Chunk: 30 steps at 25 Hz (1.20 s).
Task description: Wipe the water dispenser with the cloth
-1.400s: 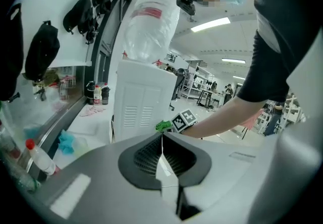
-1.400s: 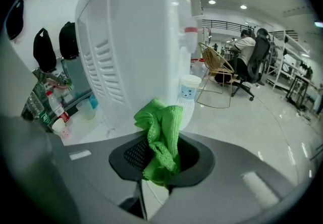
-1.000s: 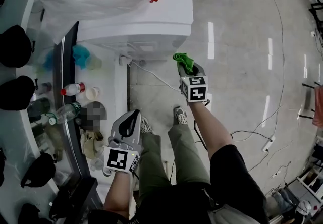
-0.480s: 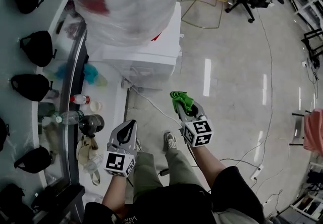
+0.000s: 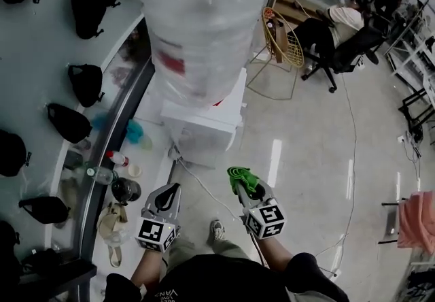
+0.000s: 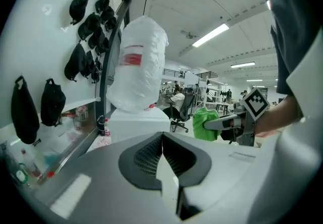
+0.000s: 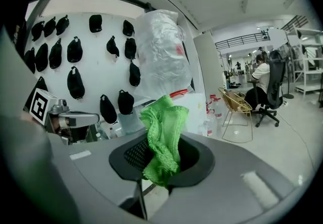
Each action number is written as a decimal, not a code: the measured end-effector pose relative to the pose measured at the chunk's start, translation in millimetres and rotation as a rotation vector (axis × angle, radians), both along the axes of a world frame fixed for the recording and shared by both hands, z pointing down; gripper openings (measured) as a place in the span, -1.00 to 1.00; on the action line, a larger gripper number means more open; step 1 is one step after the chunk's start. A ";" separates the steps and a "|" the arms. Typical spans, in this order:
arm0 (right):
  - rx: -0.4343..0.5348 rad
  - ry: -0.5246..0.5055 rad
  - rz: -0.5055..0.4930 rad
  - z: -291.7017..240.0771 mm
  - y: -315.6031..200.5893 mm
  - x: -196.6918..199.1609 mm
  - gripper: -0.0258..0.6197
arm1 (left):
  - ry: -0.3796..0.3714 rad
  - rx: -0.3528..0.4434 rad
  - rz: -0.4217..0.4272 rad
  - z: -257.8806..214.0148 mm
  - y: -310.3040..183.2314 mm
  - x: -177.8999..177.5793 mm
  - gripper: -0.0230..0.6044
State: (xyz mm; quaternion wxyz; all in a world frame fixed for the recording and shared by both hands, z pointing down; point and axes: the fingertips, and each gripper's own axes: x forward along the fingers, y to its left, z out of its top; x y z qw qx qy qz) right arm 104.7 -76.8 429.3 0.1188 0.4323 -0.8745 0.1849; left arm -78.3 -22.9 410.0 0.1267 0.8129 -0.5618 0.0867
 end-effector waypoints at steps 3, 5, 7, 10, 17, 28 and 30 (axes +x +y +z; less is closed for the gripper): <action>0.030 -0.002 -0.031 -21.2 2.5 -4.2 -0.64 | -0.005 0.023 -0.013 -16.0 3.4 -2.3 -0.92; 0.052 -0.001 -0.044 -33.2 2.5 -4.3 -0.64 | -0.018 0.035 -0.013 -23.8 5.0 -3.5 -0.92; 0.065 -0.001 -0.052 -43.0 4.2 -3.5 -0.64 | -0.028 0.047 -0.015 -31.3 7.4 -4.3 -0.92; 0.078 -0.014 -0.054 -54.8 10.1 -3.8 -0.64 | -0.035 0.060 -0.021 -40.2 12.3 -7.6 -0.92; 0.097 -0.040 -0.089 -67.8 21.7 -14.7 -0.64 | -0.052 0.093 -0.037 -57.4 17.6 -16.5 -0.92; 0.080 -0.039 -0.133 -68.7 26.2 -19.0 -0.65 | -0.062 0.077 -0.044 -59.5 24.1 -15.1 -0.92; 0.080 -0.040 -0.137 -67.8 26.1 -17.8 -0.65 | -0.066 0.076 -0.040 -58.8 23.3 -13.3 -0.92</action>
